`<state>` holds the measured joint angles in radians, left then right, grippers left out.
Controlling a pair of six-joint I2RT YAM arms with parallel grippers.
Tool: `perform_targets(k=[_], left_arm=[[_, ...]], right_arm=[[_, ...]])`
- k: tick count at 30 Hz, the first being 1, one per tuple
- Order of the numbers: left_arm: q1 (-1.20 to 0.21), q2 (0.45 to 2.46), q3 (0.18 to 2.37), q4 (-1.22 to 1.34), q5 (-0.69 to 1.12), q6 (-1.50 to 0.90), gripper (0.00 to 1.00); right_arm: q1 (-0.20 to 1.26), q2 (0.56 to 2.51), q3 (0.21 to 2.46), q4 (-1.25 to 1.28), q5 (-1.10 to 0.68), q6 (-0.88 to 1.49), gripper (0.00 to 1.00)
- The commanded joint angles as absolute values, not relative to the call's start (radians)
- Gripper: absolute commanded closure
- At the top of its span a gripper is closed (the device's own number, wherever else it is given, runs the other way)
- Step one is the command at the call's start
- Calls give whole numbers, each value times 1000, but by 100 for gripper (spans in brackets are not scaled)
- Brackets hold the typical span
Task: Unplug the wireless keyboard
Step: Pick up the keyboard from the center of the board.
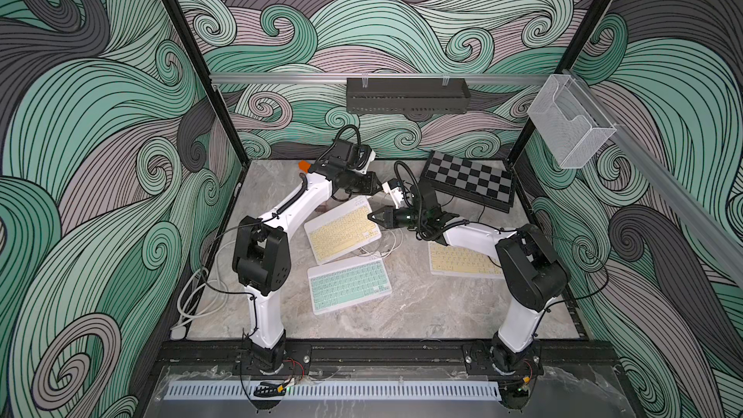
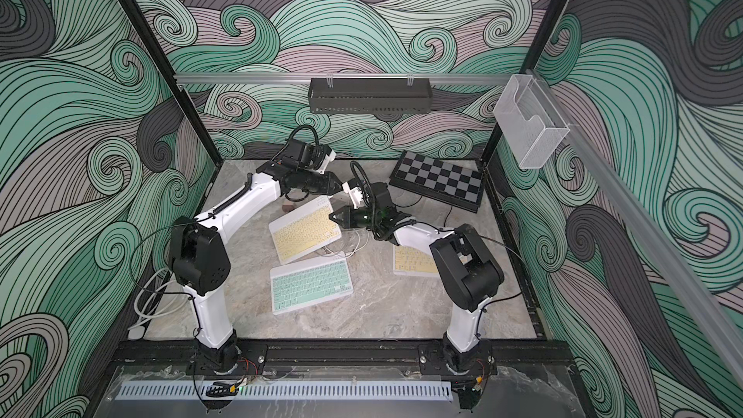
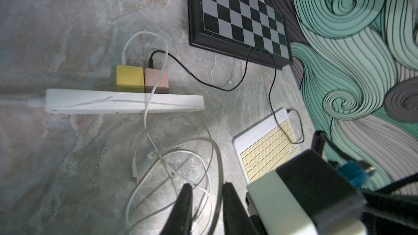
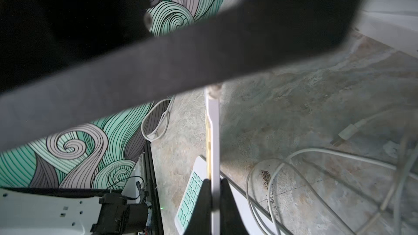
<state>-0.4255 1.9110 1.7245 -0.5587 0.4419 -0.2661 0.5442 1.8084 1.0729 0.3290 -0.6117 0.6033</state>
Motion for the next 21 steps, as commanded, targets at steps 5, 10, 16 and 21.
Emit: perform_targets(k=[5, 10, 16, 21], left_arm=[[-303, 1810, 1734, -699, 570, -140, 18], [-200, 1709, 1580, -721, 740, 107, 2], [-188, 1671, 1402, -669, 758, 434, 9], [-148, 1769, 1526, -806, 883, 549, 13]], right_arm=[[539, 1772, 1100, 341, -657, 588, 97], [534, 1770, 1103, 344, -677, 576, 98], [535, 1779, 1104, 370, -734, 544, 100], [538, 1758, 1098, 367, -772, 466, 100]])
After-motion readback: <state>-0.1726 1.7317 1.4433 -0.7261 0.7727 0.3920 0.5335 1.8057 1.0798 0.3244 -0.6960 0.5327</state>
